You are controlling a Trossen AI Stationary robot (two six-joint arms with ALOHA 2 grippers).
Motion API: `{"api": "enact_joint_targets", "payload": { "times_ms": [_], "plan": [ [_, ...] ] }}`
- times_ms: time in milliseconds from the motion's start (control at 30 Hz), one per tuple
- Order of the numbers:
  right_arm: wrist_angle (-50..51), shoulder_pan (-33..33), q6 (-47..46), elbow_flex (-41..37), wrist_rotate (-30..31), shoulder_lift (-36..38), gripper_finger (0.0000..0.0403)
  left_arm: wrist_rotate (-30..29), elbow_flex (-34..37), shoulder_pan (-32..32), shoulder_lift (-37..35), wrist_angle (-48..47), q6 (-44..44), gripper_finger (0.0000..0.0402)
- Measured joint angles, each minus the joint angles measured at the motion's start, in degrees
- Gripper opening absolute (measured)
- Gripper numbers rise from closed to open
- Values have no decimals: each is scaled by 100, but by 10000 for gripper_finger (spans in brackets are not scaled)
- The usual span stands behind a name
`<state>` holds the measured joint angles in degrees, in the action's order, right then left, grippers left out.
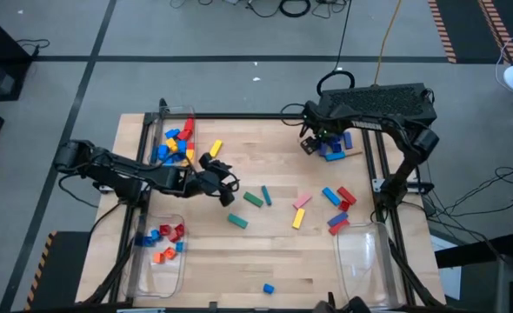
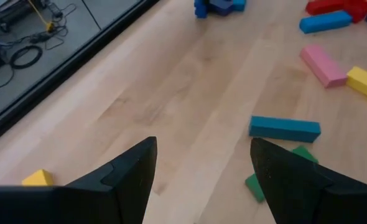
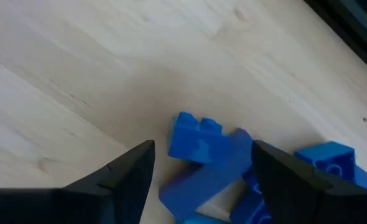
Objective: Sort blocks by size
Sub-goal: Put the blue four stud game piece into the bottom left transparent bin
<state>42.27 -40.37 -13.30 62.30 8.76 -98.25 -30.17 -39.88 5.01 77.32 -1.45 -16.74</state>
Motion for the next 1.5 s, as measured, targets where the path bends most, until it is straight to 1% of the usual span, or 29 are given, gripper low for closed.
{"api": "enact_joint_targets", "payload": {
  "times_ms": [133,233,267,333,400,467,500,567,600,667,767,833,900,1000,1167,1233,1300,1367,1500],
  "plan": [
    [261,-5,-57,220,-163,-27,252,-13,0,-17,11,60,117,261],
    [744,1,-41,518,-162,-31,252,-22,0,-22,11,120,238,261],
    [973,1,105,671,-161,-31,252,-26,0,-23,11,126,291,261],
    [1323,18,887,1035,-157,-31,252,-26,0,-42,11,124,404,261],
    [1536,82,2025,1349,-71,-26,251,-28,0,-71,13,120,408,261],
    [1578,179,3144,1524,158,-22,251,-27,0,-94,11,113,410,261],
    [1581,231,3555,1544,293,-23,251,-26,0,-94,11,104,408,261],
    [1666,344,4083,1545,464,-115,251,-26,0,-92,13,98,405,261],
    [1736,400,4170,1546,526,-209,251,-25,0,-92,13,98,405,261],
    [1952,495,4142,1540,762,-488,251,-22,0,-90,13,94,405,261],
    [2184,691,4001,1542,1398,-973,251,-22,-2,-92,13,92,410,261],
    [2438,822,3906,1610,1684,-1319,251,-22,-2,-92,13,90,412,261],
    [2643,914,3800,1712,1798,-1625,251,-20,-2,-92,13,80,414,261],
    [2694,990,3782,1906,1846,-1951,251,-8,-2,-92,13,37,416,261],
    [2783,961,3850,2279,2106,-2379,251,-2,-2,-92,13,-17,416,261],
    [2893,924,3856,2404,2122,-2508,247,-5,-2,-92,13,-83,419,260],
    [2962,905,3816,2494,2129,-2627,235,-26,-2,-92,13,-115,511,260],
    [3002,888,3786,2528,2106,-2689,214,-33,-2,-92,13,-113,581,260],
    [3015,888,3680,2534,2089,-2735,150,-133,-2,-92,13,-101,670,260]
  ]
}}
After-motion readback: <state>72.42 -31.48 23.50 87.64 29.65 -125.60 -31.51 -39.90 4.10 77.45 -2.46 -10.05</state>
